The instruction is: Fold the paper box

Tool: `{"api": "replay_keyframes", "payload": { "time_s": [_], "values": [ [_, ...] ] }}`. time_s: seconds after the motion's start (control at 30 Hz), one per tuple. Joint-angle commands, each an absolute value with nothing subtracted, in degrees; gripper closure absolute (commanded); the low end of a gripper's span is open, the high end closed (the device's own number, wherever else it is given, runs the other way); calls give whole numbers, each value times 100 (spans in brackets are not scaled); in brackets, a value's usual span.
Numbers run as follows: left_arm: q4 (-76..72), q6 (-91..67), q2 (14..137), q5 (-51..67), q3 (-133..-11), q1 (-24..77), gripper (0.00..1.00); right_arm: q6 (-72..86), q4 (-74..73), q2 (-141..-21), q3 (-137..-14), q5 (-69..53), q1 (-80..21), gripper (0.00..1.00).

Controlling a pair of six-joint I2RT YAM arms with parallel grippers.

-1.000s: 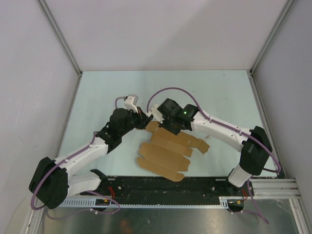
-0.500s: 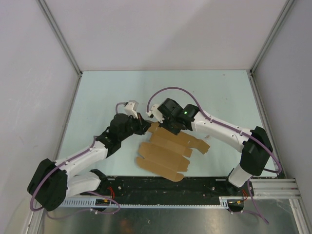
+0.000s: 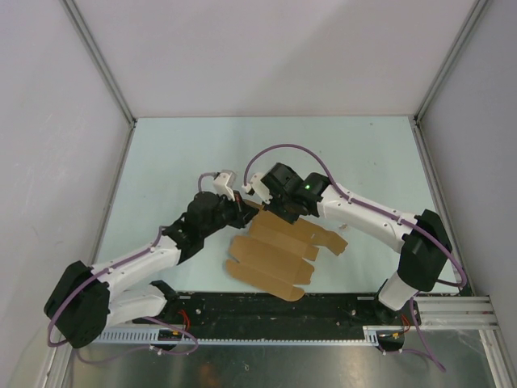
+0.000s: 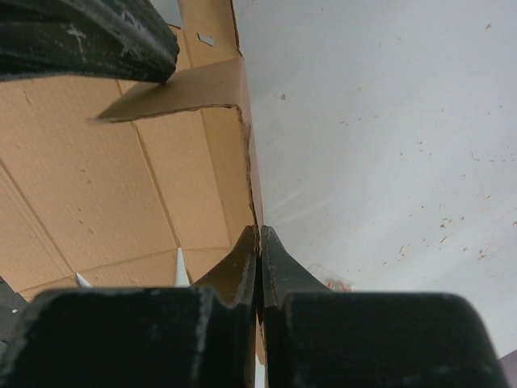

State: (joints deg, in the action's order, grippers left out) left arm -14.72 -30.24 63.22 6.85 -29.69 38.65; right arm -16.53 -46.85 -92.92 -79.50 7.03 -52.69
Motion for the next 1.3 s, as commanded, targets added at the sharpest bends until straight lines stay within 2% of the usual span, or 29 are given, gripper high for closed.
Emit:
{"api": "replay_keyframes", "payload": {
  "time_s": [0.0, 1.27],
  "values": [
    [-1749, -3208, 6258, 782, -3094, 4008, 100, -1512, -4509, -9167, -7919, 554, -5317, 100],
    [-2821, -3691, 6759, 747, -3041, 4175, 100, -1380, -4491, -9185, -7919, 229, -5344, 100]
  ]
}}
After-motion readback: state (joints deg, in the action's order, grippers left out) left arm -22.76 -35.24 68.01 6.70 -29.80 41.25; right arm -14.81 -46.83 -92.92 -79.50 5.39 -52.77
